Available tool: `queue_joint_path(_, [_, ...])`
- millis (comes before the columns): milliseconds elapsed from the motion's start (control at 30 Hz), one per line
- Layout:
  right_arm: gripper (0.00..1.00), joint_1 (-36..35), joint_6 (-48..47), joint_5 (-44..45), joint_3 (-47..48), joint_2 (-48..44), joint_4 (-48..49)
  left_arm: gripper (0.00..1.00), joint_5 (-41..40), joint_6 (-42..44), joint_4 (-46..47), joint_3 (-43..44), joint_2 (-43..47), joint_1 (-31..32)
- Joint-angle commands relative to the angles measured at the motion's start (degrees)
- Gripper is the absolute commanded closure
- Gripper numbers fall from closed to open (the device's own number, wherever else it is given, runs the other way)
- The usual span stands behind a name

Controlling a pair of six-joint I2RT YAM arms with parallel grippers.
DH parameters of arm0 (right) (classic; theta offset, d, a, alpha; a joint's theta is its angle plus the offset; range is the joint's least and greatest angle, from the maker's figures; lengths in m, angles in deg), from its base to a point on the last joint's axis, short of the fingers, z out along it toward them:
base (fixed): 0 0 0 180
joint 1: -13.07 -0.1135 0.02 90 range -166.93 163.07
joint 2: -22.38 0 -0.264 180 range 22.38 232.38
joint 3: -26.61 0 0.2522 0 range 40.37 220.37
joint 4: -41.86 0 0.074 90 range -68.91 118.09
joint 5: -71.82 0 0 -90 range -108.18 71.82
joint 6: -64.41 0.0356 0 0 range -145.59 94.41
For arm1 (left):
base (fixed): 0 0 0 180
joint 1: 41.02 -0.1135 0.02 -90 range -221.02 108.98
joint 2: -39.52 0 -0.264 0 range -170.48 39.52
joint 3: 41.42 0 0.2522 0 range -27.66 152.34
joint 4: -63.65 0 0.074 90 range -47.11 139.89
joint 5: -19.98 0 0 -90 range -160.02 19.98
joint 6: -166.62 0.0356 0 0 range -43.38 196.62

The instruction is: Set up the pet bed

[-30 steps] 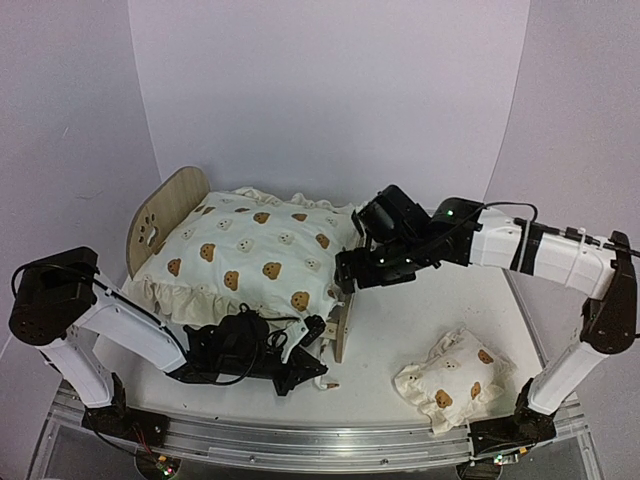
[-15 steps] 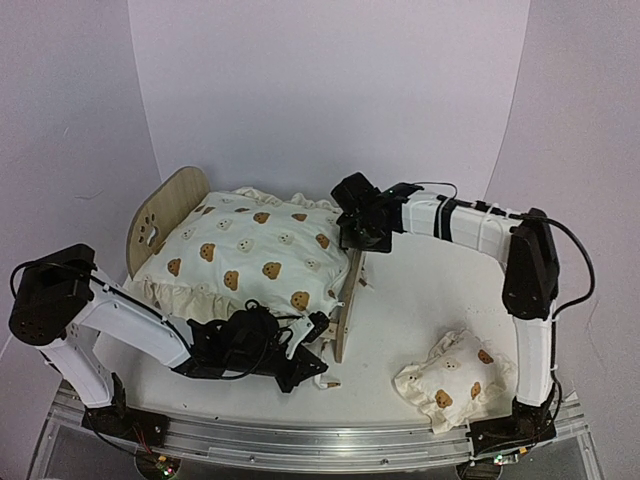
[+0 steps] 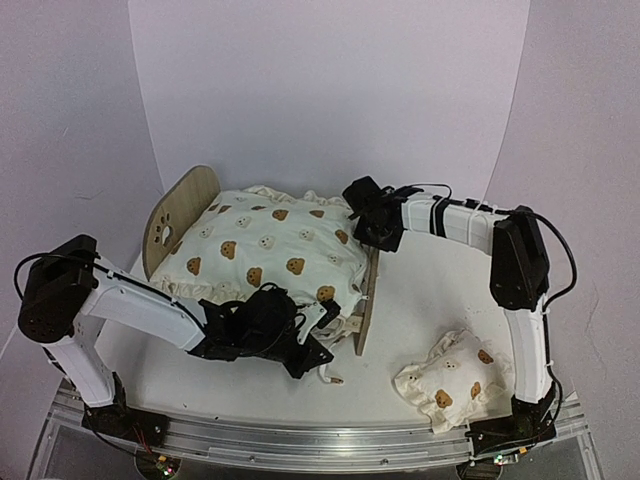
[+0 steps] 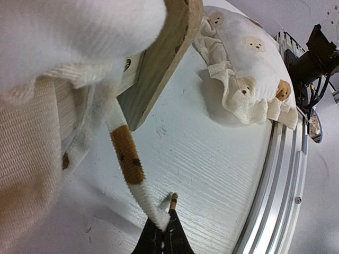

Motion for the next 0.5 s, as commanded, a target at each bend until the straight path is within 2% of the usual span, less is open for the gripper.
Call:
queue_joint_path(0, [0.71, 2.9, 2.7, 1.1, 5.5, 1.2, -0.6, 0.99, 5.3, -3.2, -8.4, 9.0, -3.0, -0.7])
queue_joint_path(67, [0.6, 2.9, -2.1, -3.2, 10.0, 2.3, -2.1, 0.99, 8.3, -3.9, -10.0, 11.6, -4.3, -1.4])
queue_joint_path(200, [0.27, 3.0, -16.1, -12.1, 10.8, -0.8, -5.0, 0.99, 10.1, -4.2, -11.0, 12.9, -3.4, -2.1])
queue_joint_path(333, [0.09, 3.1, -30.1, -20.0, 3.9, -8.5, -7.6, 0.99, 11.0, -3.3, -8.5, 10.2, -2.9, -2.0])
queue_joint_path(400, [0.04, 2.9, -34.7, -20.5, -2.6, -15.0, -7.6, 0.99, 9.6, -3.2, -5.2, 7.2, -2.2, -2.0])
queue_joint_path(467, [0.02, 2.7, -36.0, -19.9, -8.7, -21.7, -7.8, 0.99, 8.5, -1.7, -3.1, 5.2, -1.9, -2.0])
